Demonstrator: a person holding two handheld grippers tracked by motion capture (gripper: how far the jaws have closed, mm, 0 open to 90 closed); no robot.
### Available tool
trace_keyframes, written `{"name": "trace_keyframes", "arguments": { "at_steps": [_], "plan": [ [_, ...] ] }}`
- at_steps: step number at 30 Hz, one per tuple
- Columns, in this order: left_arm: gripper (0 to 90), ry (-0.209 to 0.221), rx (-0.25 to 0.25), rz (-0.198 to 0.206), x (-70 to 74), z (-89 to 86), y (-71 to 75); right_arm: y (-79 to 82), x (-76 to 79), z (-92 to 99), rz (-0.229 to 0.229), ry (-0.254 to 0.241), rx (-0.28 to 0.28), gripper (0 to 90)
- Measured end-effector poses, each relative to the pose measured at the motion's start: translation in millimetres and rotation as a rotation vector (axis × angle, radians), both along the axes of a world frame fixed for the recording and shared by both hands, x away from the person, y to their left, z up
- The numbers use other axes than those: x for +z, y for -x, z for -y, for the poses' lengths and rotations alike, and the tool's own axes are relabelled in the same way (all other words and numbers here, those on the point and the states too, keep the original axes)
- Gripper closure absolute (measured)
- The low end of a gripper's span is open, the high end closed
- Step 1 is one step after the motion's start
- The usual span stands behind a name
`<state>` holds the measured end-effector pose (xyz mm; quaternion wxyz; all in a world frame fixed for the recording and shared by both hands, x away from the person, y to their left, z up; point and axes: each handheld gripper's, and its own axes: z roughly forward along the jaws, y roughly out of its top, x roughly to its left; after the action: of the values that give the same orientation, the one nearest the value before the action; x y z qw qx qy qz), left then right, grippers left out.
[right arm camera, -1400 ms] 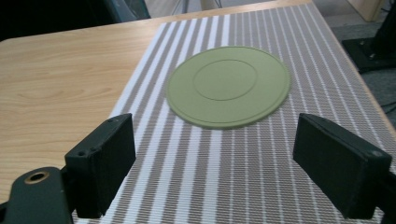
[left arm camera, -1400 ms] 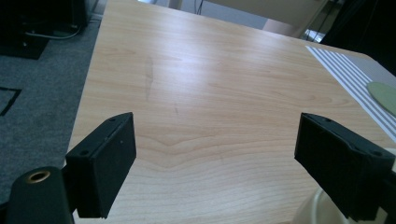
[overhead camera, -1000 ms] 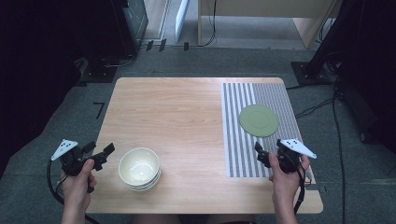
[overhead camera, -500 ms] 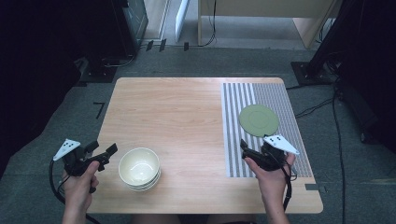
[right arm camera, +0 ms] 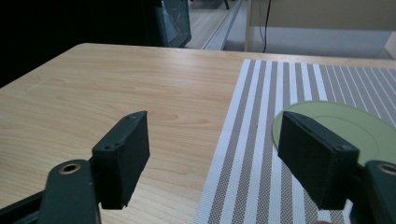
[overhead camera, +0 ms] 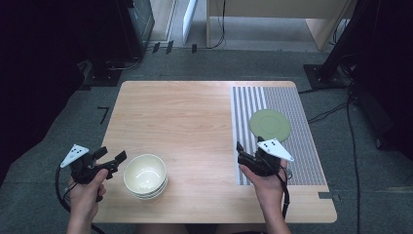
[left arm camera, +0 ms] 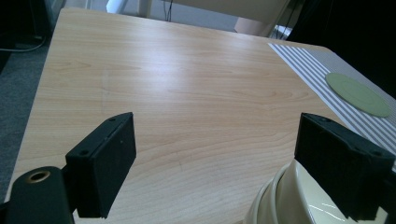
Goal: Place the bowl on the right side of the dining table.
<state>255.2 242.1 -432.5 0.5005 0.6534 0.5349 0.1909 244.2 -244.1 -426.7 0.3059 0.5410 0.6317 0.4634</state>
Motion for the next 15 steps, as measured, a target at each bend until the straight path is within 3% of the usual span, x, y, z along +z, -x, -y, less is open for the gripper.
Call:
{"name": "trace_keyframes", "arguments": {
  "at_steps": [2, 9, 15],
  "plan": [
    [12.2, -0.004, -0.005, -0.001, -0.1, 1.0, -0.1, 0.2, 0.5, -4.6, 0.007, 0.009, 0.009, 26.5],
    [12.2, -0.005, -0.023, 0.001, 0.4, 3.9, 0.1, -2.1, -0.7, -17.0, -0.029, -0.05, 0.084, 27.7],
    [12.7, -0.01, -0.045, -0.003, 0.5, 6.7, 0.4, -2.3, -1.4, -26.3, -0.03, -0.053, 0.112, 27.1]
  ]
}}
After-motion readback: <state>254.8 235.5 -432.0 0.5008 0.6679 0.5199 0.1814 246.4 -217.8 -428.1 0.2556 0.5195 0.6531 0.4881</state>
